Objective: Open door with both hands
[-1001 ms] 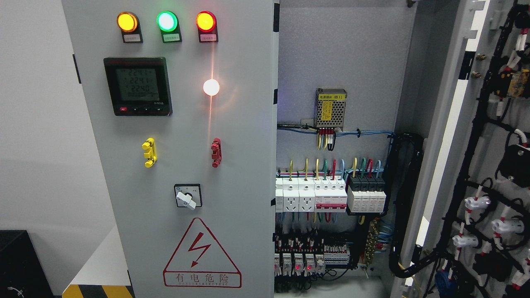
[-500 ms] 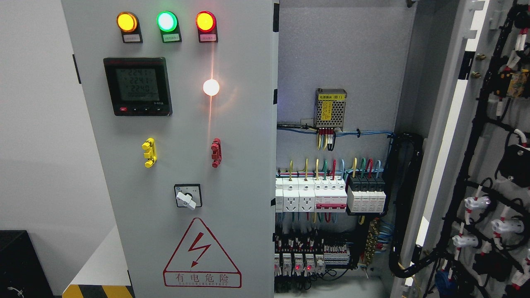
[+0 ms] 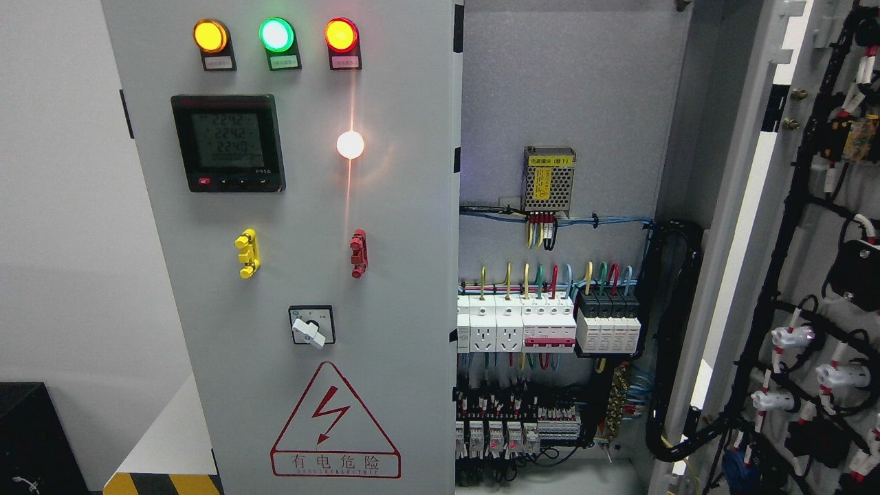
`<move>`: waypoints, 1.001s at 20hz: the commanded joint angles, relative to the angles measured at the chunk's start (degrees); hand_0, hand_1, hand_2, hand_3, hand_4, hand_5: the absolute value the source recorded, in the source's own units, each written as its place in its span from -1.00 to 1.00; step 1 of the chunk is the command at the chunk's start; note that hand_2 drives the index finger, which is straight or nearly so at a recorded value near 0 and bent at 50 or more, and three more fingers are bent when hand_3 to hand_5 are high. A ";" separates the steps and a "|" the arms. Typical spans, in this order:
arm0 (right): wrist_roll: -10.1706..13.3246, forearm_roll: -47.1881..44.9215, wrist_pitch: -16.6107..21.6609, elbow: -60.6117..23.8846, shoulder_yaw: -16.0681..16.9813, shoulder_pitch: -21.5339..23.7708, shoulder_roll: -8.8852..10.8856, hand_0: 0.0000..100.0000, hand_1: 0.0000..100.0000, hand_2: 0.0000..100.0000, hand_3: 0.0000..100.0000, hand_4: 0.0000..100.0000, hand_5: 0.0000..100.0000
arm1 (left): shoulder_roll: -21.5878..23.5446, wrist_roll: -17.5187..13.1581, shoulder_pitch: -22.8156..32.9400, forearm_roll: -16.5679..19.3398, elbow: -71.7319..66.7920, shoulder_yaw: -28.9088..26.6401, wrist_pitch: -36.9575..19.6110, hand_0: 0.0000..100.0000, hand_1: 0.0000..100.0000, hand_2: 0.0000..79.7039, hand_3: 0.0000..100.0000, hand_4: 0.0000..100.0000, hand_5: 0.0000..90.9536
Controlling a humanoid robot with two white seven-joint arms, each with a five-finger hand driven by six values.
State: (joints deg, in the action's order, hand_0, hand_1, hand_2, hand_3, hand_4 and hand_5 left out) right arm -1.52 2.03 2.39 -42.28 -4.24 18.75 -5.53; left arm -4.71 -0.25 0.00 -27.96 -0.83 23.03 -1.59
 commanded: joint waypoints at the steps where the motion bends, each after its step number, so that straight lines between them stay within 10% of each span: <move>1: 0.03 -0.01 1.30 -28.36 -2.26 4.98 1.31 -1.00 -1.00 -1.00 -1.00 -1.00 -1.00 | -1.09 -0.02 0.96 0.01 0.48 -0.18 0.01 -1.00 -1.00 -1.00 -1.00 -1.00 -1.00; 13: 0.20 -0.10 2.26 -59.39 -7.36 15.26 7.02 -1.00 -1.00 -1.00 -1.00 -1.00 -1.00 | -1.09 -0.02 0.96 0.01 0.57 -0.18 0.01 -1.00 -1.00 -1.00 -1.00 -1.00 -1.00; 20: 0.29 -1.50 15.62 -67.57 -11.14 17.20 11.32 -1.00 -1.00 -1.00 -1.00 -1.00 -1.00 | -1.09 -0.02 0.96 0.01 0.57 -0.18 0.01 -1.00 -1.00 -1.00 -1.00 -1.00 -1.00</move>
State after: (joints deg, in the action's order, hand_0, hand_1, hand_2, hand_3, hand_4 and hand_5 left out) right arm -1.23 0.25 14.51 -89.04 -10.56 33.72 0.04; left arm -5.61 -0.24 0.00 -27.98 -0.14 22.87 -1.59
